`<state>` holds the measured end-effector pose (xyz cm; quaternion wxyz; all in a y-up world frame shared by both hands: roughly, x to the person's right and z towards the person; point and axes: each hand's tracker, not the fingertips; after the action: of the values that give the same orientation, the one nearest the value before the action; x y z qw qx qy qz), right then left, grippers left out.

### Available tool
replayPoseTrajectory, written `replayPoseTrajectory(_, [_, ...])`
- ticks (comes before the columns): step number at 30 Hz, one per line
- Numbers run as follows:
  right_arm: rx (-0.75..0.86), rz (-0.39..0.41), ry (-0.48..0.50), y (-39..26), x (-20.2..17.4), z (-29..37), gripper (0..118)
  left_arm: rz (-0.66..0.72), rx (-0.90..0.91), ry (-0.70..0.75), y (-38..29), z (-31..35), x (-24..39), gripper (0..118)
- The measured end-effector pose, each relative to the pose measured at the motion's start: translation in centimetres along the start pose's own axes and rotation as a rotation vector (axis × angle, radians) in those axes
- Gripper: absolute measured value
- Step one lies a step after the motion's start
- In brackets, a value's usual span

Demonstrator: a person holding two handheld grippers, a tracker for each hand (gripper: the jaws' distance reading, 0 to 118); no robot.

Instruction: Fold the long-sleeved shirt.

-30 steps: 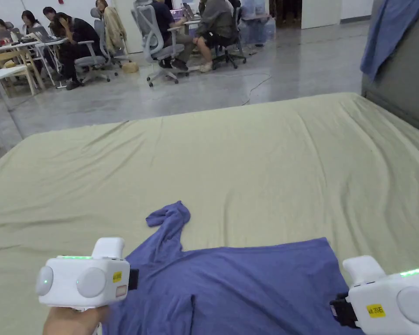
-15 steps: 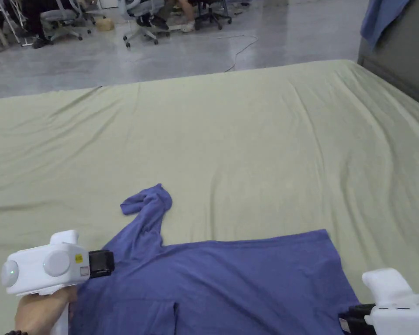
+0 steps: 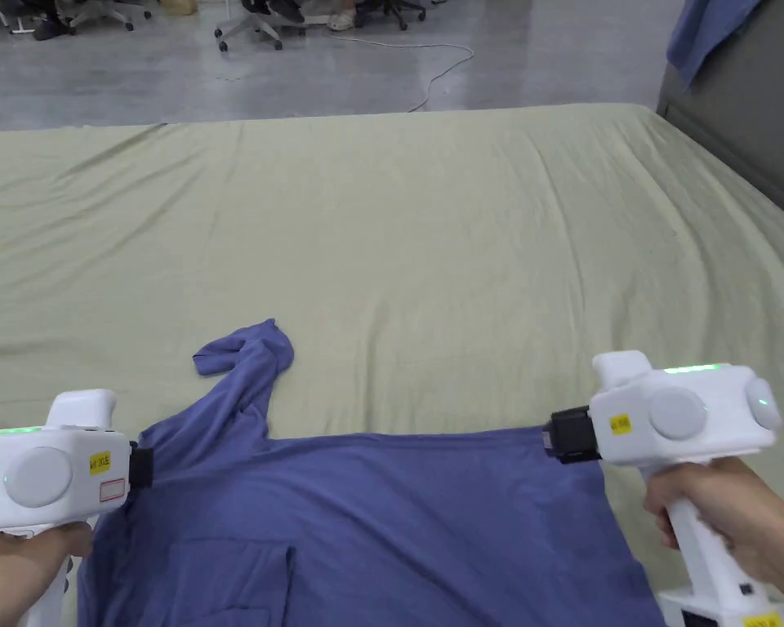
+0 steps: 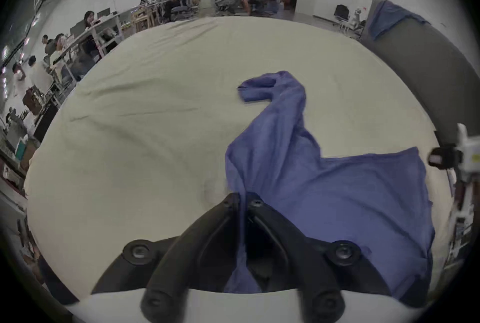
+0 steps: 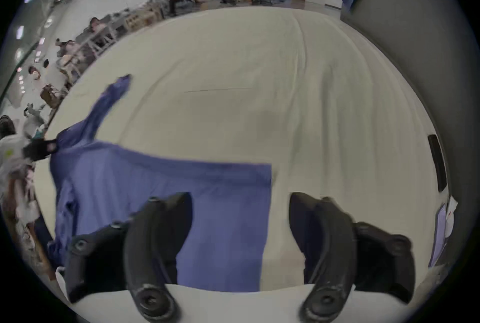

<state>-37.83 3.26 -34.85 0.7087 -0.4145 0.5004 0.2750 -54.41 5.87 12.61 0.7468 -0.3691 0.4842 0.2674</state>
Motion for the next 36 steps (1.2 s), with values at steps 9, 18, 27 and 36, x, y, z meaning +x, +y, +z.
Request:
replayPoseTrajectory(9, [-0.133, 0.063, -0.120, 2.2, -2.3, -4.8, 37, -0.050, -0.034, 0.018, -0.4, 0.3, 0.7, 1])
replayPoseTrajectory(18, [0.141, 0.044, -0.028, 8.5, 0.7, 8.6, 0, -0.035, 0.144, -0.007, 8.0, 6.8, 1.0, 1])
replayPoseTrajectory(27, [0.554, 0.039, -0.121, 27.4, 2.2, 32.8, 0, -0.086, 0.541, 0.052, 28.9, 24.6, 4.2, 1])
replayPoseTrajectory(36, [0.819, -0.104, -0.202, 38.7, 1.6, 47.9, 0, 0.007, 0.823, 0.074, 41.6, 37.7, 7.6, 1])
